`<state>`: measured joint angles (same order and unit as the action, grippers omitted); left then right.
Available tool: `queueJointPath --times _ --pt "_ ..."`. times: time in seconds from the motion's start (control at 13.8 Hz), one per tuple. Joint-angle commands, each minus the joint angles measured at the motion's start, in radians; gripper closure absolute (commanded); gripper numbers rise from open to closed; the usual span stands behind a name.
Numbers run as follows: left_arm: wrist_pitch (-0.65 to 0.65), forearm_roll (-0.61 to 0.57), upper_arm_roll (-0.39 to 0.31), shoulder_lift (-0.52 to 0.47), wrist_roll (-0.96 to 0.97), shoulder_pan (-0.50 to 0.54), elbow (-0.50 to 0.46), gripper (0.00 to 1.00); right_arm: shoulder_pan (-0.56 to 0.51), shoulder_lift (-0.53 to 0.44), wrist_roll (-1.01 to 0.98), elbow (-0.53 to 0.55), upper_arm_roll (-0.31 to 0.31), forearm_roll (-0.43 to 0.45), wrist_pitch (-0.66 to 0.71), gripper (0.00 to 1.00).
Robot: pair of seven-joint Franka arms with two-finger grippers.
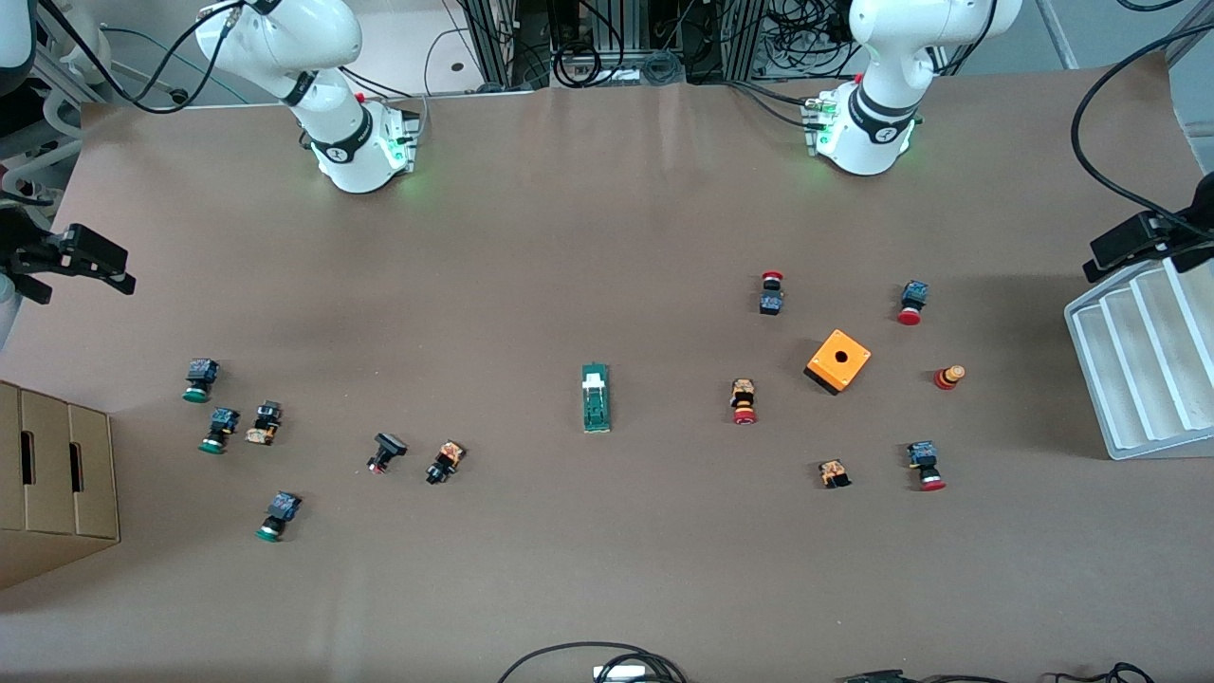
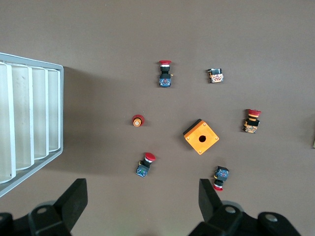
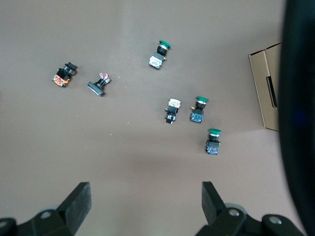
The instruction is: Close load switch with both arms
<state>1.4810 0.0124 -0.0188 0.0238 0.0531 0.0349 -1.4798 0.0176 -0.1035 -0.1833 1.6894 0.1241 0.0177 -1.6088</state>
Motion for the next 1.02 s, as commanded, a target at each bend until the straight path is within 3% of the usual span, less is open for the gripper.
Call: queueJointPath --times 0.0,0.94 --pt "-0.008 -0.008 -0.003 0.024 -0.01 0.01 0.042 0.0 0.008 0.008 -0.007 -0.02 0.002 0.028 0.001 0.0" --pt "0.001 -0.003 0.017 0.061 0.002 -0.018 0.052 0.0 0.012 0.013 -0.005 -0.02 0.003 0.028 0.0 0.0"
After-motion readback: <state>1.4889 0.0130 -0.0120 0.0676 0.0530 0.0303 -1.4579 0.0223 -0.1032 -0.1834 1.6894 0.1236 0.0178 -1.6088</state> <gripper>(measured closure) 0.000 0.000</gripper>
